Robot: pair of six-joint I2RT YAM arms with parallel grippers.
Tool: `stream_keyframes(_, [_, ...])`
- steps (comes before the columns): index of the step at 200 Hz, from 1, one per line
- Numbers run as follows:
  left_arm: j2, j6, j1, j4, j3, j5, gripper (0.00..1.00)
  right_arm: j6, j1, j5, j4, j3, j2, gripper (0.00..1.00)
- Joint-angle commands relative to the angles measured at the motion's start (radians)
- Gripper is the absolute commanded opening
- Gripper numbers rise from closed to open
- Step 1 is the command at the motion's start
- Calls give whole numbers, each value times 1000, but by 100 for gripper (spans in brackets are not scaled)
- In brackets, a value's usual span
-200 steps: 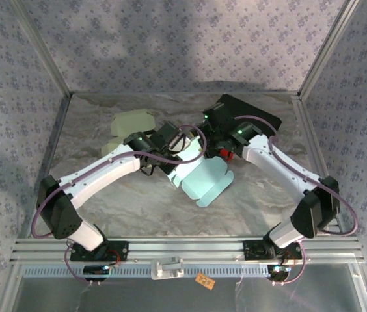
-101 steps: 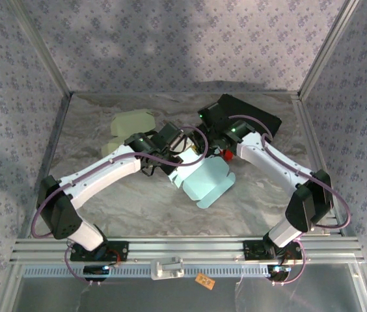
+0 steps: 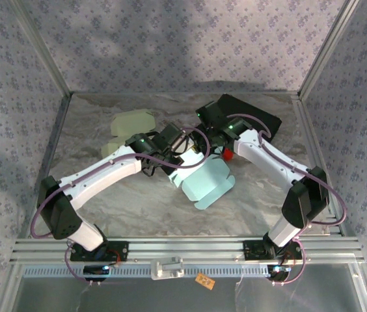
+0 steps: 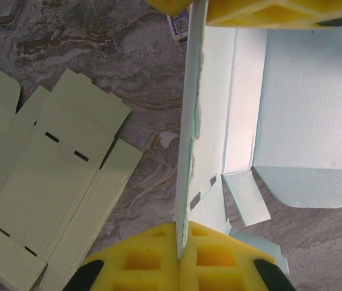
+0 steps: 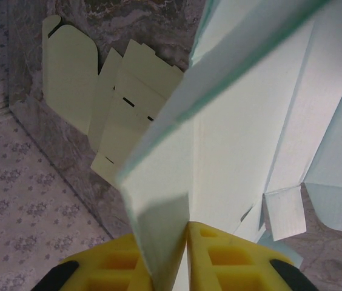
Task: Fold the paper box
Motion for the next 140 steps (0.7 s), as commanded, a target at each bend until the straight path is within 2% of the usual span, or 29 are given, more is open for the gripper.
stream_keyframes(1, [-1, 14, -8, 9, 49, -16, 0, -8, 5, 9, -66, 29, 13, 14])
stream_keyframes(23, [-5, 11, -10, 8, 53, -31, 2, -11, 1, 10, -75, 29, 13, 0])
stream_keyframes(37, [-14, -27, -10, -3, 76, -52, 25, -8, -3, 15, -78, 27, 8, 0])
stream_keyframes(52, [-54, -138, 8, -9, 105, -57, 49, 1, -15, 14, -74, 21, -4, 0])
stream_keyframes(66, [-120, -295, 72, 20, 100, 40, 60, 32, -31, 6, -62, 10, -19, 0])
stream_keyframes(90, [-210, -632, 253, 83, 21, 287, 61, 99, -51, -6, -57, -9, -44, 0])
stream_keyframes(101, [-219, -735, 308, 113, -9, 388, 61, 125, -59, -8, -56, -16, -52, 0])
stream_keyframes(140, [-122, -872, 328, 61, 31, 530, 60, 189, -74, -40, -13, -38, -50, 0])
